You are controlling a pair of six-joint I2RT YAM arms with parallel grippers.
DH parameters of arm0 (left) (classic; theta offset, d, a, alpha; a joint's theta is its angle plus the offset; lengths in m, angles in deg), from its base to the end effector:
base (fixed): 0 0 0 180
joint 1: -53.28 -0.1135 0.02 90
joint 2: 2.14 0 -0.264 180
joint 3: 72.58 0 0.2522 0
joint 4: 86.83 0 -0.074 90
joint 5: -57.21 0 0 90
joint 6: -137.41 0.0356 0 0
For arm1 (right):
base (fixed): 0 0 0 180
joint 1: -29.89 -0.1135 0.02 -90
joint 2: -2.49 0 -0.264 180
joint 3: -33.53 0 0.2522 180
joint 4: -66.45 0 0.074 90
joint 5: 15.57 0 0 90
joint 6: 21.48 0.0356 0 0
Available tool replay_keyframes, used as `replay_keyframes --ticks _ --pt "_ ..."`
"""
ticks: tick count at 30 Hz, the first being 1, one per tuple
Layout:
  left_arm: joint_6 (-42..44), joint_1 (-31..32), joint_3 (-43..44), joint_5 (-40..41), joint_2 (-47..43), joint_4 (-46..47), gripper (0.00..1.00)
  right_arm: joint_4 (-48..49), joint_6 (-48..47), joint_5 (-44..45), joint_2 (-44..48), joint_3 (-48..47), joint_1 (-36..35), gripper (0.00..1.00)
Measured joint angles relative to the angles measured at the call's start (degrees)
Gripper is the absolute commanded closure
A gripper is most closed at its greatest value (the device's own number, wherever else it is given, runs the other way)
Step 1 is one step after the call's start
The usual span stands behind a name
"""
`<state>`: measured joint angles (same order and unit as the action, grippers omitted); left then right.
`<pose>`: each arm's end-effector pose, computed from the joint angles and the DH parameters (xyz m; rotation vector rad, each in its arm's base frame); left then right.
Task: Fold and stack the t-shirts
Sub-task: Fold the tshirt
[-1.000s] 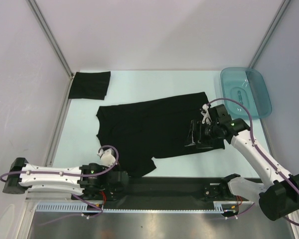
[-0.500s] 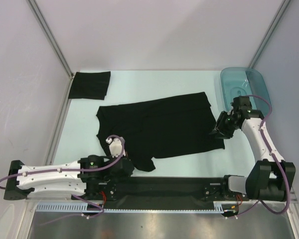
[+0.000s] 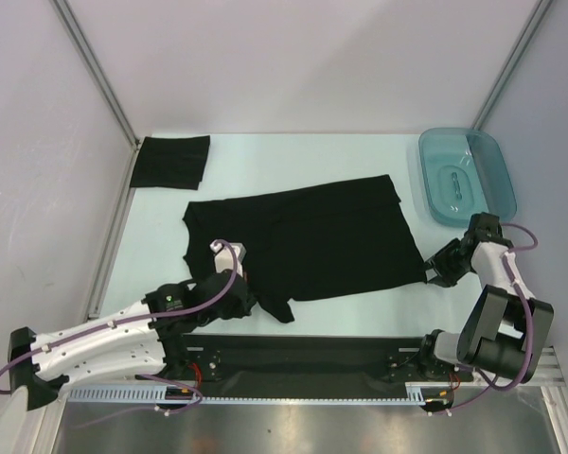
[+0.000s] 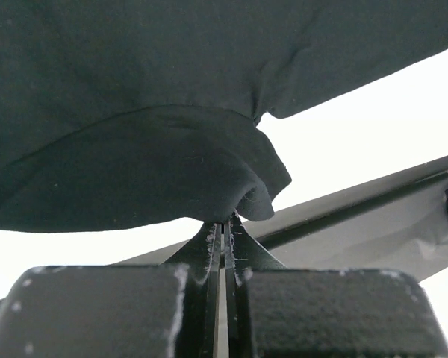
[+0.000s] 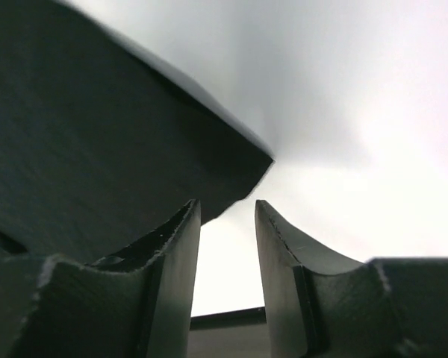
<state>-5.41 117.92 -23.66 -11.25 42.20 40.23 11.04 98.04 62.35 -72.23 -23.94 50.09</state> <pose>0.0777 -0.1333 0.2381 0.0745 2.4061 -0.5433 0.2125 -0.0703 0.1895 1.1518 2.5949 0.3345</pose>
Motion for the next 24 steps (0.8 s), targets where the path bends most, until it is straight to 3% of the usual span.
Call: replay_keyframes --ticks 6,12,21,24 --pt "6.4 -3.67 1.44 -2.93 0.0 -0.46 1.0 4.5 3.8 -1.18 1.29 6.16 1.66 0.47" --pt "9.49 -6.23 2.62 -5.55 0.63 -0.63 1.0 6.84 5.44 -1.27 3.28 9.57 2.95 0.45" --pt "12.2 -7.08 3.74 -7.26 1.38 -0.44 1.0 13.81 8.11 -2.91 1.75 10.73 3.56 0.49" --pt "12.37 -7.08 4.09 -7.26 1.03 -0.57 1.0 14.6 8.61 -2.73 1.77 10.73 3.61 0.59"
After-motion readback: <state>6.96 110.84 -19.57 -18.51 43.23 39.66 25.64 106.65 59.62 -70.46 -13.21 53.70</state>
